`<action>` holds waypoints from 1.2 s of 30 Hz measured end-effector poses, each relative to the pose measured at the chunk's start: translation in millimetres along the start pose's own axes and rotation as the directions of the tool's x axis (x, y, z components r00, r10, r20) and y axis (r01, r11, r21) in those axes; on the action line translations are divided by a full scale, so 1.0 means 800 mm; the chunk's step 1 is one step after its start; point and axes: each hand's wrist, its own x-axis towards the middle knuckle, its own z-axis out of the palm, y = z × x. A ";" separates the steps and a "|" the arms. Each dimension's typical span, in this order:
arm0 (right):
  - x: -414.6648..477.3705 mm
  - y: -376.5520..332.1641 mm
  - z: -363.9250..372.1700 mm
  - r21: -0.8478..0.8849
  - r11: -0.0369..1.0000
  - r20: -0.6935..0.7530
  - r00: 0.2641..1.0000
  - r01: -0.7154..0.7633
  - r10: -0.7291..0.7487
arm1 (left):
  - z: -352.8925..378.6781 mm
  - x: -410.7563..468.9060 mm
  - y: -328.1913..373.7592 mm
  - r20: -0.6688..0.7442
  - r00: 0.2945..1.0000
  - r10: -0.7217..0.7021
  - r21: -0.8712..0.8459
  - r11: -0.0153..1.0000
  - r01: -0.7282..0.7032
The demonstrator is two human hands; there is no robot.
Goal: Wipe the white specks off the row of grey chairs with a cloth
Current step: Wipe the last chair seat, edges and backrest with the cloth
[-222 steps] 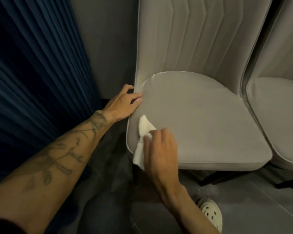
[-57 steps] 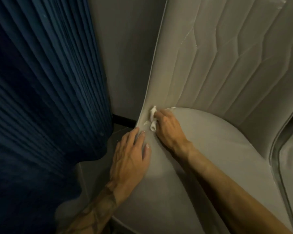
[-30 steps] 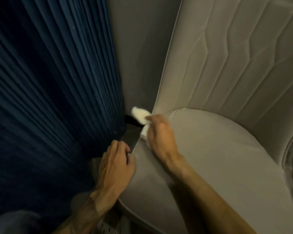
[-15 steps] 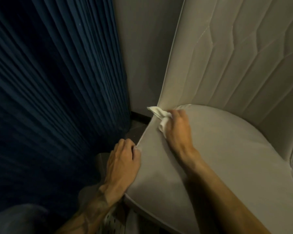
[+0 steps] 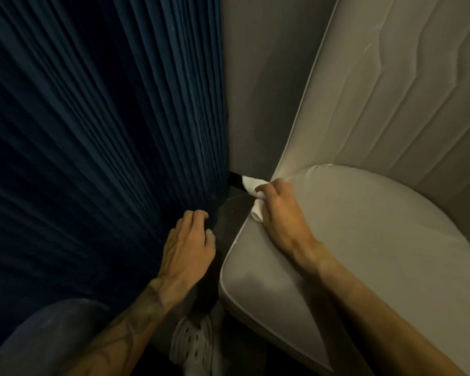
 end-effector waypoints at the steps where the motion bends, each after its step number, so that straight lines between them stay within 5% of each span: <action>1: -0.012 -0.017 0.011 0.047 0.999 0.049 0.999 0.011 -0.013 | -0.005 0.006 -0.001 -0.013 1.000 -0.004 -0.009 1.000 0.004; 5: -0.064 -0.090 0.030 0.219 0.936 0.272 0.904 0.277 -0.331 | -0.028 0.039 -0.008 -0.035 0.999 0.033 -0.023 0.999 -0.034; 7: -0.062 -0.082 0.009 0.243 0.910 0.235 0.890 0.335 -0.390 | -0.037 0.055 -0.011 -0.025 0.999 0.046 -0.032 0.998 -0.047; 11: -0.053 -0.027 -0.020 0.190 0.981 -0.006 0.999 0.037 -0.036 | -0.031 0.072 0.007 0.032 0.992 0.121 -0.018 0.993 -0.120; 13: -0.064 -0.042 -0.005 0.196 0.981 0.043 0.999 -0.008 0.000 | -0.022 0.077 0.022 0.059 0.986 0.158 -0.028 0.987 -0.157; 16: -0.096 -0.088 0.023 0.276 0.911 0.180 0.914 0.307 -0.363 | -0.019 0.089 0.040 0.099 0.969 0.226 -0.029 0.974 -0.224; 18: -0.099 -0.083 0.017 0.277 0.883 0.173 0.885 0.378 -0.433 | -0.018 0.096 0.049 0.132 0.948 0.289 -0.034 0.957 -0.287; 23: -0.093 0.010 -0.045 0.131 0.974 0.074 0.978 0.185 -0.195 | 0.007 0.104 0.085 0.141 0.896 0.421 0.004 0.905 -0.426; 25: -0.094 0.067 -0.073 0.064 0.998 -0.037 0.999 -0.005 0.008 | 0.024 0.101 0.101 0.139 0.897 0.420 0.002 0.905 -0.425; 29: -0.110 0.117 -0.088 0.098 0.920 -0.290 0.874 -0.379 0.391 | 0.049 0.090 0.114 0.075 0.899 0.431 0.046 0.899 -0.435; 33: -0.136 0.034 -0.029 0.158 0.980 -0.104 0.985 -0.120 0.137 | 0.048 0.092 0.117 0.028 0.889 0.457 0.132 0.880 -0.456; 36: -0.150 0.014 -0.026 0.130 0.989 -0.027 0.997 0.077 -0.074 | 0.038 0.103 0.125 0.041 0.864 0.503 0.195 0.844 -0.500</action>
